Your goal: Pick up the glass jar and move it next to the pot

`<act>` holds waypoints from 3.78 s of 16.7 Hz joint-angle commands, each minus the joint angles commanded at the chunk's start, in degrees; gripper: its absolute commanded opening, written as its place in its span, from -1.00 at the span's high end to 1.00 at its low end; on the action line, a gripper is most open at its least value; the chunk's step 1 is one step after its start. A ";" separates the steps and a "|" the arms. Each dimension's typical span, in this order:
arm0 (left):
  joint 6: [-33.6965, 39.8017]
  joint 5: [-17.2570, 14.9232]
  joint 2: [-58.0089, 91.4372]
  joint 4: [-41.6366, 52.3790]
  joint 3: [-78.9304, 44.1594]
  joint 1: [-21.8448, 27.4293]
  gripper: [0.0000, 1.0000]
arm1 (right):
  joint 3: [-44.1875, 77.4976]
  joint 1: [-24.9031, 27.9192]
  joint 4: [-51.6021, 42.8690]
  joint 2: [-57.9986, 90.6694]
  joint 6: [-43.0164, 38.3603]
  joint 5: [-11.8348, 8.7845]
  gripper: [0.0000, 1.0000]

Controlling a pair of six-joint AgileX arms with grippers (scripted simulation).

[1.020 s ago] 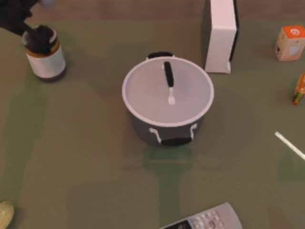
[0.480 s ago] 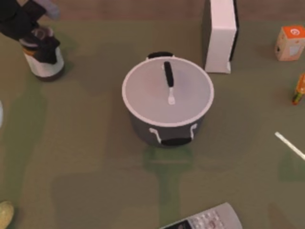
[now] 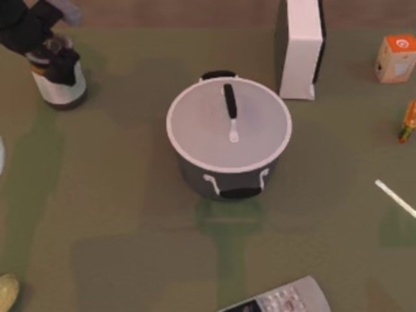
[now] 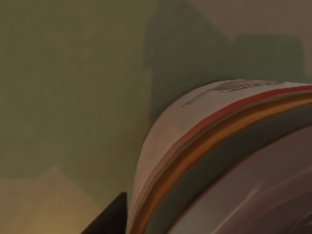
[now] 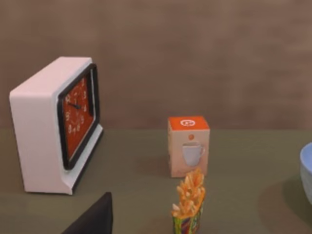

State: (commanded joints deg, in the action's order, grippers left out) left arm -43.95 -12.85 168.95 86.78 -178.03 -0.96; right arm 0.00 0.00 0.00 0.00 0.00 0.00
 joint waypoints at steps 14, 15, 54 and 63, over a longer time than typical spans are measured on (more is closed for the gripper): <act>0.00 0.00 0.00 0.00 0.00 0.00 1.00 | 0.00 0.00 0.00 0.00 0.00 0.00 -1.00; -0.10 0.03 -0.01 -0.01 0.02 -0.21 1.00 | 0.00 0.00 0.00 0.00 0.00 0.00 -1.00; 43.54 12.38 -55.08 -30.98 84.36 13.00 1.00 | 0.00 0.00 0.00 0.00 0.00 0.00 -1.00; 61.37 17.81 -59.58 -37.78 94.17 19.60 1.00 | 0.00 0.00 0.00 0.00 0.00 0.00 -1.00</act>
State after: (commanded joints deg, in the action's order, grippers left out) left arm 17.42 4.97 109.37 49.00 -83.86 18.64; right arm 0.00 0.00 0.00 0.00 0.00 0.00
